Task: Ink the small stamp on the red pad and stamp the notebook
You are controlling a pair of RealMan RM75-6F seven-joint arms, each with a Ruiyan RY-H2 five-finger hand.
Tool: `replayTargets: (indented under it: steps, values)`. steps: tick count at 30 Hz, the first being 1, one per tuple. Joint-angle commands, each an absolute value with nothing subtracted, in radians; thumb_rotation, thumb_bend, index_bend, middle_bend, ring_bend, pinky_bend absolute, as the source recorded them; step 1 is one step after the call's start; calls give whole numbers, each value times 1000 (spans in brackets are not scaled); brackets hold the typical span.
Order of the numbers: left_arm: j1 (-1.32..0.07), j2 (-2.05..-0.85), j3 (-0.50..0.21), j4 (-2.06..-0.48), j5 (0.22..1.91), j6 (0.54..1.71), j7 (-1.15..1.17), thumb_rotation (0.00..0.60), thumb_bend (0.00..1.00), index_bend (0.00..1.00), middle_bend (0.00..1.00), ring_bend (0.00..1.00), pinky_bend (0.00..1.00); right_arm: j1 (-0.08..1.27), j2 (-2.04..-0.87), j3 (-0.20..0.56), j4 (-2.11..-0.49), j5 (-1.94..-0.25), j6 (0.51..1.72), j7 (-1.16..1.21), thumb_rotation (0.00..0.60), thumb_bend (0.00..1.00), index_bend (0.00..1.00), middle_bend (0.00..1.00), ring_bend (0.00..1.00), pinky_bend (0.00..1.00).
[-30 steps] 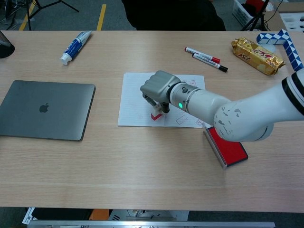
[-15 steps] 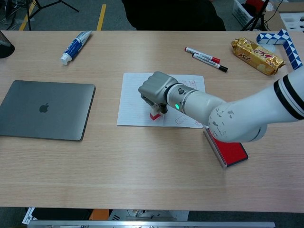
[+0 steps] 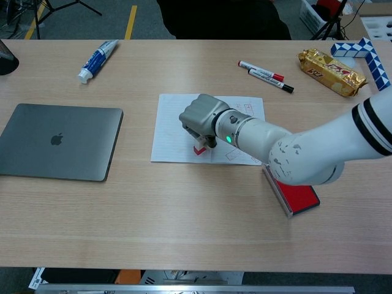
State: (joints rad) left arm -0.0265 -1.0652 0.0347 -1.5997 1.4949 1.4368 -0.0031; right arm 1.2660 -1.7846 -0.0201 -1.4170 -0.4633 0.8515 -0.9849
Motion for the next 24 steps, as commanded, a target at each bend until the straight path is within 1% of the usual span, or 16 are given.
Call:
replayTargets:
  steps: [1, 7, 11, 17, 24]
  values:
    - [-27, -1063, 35, -1604, 1497, 1436, -1, 600, 244, 125, 94, 249, 226, 1257, -1759, -10, -1444, -475, 861, -964, 600, 566, 843, 662, 498, 472]
    - [-30, -1057, 35, -1622, 1506, 1438, 7, 600, 245, 124, 94, 249, 226, 1235, -1672, 17, -1529, -498, 880, -908, 600, 567, 843, 662, 498, 472]
    - [-33, -1052, 38, -1638, 1515, 1437, 16, 600, 245, 125, 94, 249, 226, 1232, -1634, 29, -1549, -501, 885, -889, 600, 566, 843, 662, 498, 472]
    - [-32, -1043, 39, -1652, 1517, 1440, 21, 600, 244, 124, 93, 249, 226, 1242, -1638, 32, -1520, -482, 870, -890, 600, 567, 843, 662, 498, 472]
    - [-31, -1038, 40, -1655, 1507, 1434, 22, 600, 244, 124, 92, 249, 226, 1266, -1681, 30, -1461, -446, 850, -909, 600, 567, 843, 663, 498, 472]
